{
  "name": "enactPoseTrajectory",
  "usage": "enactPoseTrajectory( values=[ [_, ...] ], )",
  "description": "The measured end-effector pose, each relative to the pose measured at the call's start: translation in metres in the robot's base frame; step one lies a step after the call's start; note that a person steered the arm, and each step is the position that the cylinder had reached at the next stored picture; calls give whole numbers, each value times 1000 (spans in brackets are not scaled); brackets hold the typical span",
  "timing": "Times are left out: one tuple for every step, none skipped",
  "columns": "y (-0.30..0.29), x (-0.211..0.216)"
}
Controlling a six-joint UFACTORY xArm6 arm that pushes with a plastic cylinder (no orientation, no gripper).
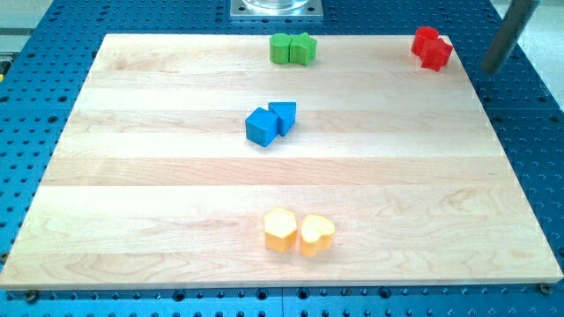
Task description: Separate red star from red circle
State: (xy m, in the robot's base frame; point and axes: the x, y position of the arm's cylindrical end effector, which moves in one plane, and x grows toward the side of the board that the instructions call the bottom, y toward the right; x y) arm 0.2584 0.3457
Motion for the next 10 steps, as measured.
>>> enactPoseTrajectory(
  values=[
    [-9, -34],
    [-44, -38],
    [-91, -23],
    [-123, 24],
    [-83, 64],
    [-60, 114],
    [-176, 142],
    [-174, 131],
    [-159, 111],
    [-139, 98]
  ],
)
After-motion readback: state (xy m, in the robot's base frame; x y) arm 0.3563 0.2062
